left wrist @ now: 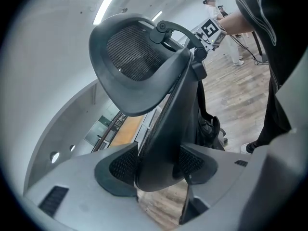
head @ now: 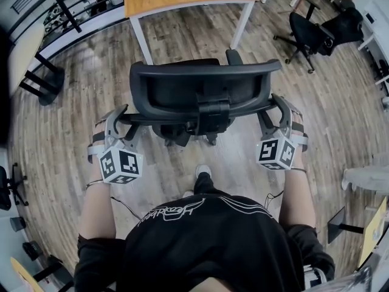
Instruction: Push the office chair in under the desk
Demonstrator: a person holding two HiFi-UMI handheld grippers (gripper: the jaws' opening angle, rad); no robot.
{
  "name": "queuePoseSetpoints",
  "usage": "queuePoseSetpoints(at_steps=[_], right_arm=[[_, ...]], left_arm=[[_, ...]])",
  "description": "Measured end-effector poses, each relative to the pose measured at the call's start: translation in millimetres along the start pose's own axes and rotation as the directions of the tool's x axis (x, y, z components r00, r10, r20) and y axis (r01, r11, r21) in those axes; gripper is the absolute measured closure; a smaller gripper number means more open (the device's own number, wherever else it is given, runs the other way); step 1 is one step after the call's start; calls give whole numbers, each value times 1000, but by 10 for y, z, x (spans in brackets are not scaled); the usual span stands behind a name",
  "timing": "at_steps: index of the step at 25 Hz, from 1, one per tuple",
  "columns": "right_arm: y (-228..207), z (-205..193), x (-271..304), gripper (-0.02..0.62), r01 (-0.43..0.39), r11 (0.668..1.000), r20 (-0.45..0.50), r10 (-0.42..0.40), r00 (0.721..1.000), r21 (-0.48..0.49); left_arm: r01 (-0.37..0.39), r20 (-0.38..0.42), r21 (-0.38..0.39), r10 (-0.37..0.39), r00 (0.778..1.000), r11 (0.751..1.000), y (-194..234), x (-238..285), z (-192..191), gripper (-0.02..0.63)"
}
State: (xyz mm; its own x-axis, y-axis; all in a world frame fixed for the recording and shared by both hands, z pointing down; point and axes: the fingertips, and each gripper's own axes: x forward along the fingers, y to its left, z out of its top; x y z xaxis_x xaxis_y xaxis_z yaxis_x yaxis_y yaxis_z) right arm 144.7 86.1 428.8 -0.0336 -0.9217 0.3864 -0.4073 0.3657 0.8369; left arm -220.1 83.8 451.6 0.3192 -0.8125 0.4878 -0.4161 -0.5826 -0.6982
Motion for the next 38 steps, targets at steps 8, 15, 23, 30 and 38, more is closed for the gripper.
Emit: queuePoseSetpoints(at_steps=[8, 15, 23, 30, 38], right_arm=[[-175, -31, 322, 314, 2, 1000, 10, -2, 1000, -1], [-347, -122, 645, 314, 3, 1000, 28, -3, 1000, -4], [-560, -163, 1036, 314, -2, 1000, 56, 2, 998, -4], [-690, -174, 1320, 314, -9, 1000, 78, 9, 997, -9], [-793, -166, 1599, 314, -11, 1000, 91, 12, 996, -13]], left_arm=[[8, -16, -7, -8, 1000, 1000, 196, 359, 60, 364], [-5, -47, -6, 4, 999, 1000, 328, 707, 155, 363], [-21, -73, -15, 19, 997, 1000, 493, 1030, 239, 364], [-40, -98, -33, 37, 994, 999, 616, 1250, 265, 364], [-32, -120, -46, 26, 992, 998, 734, 1482, 255, 364]])
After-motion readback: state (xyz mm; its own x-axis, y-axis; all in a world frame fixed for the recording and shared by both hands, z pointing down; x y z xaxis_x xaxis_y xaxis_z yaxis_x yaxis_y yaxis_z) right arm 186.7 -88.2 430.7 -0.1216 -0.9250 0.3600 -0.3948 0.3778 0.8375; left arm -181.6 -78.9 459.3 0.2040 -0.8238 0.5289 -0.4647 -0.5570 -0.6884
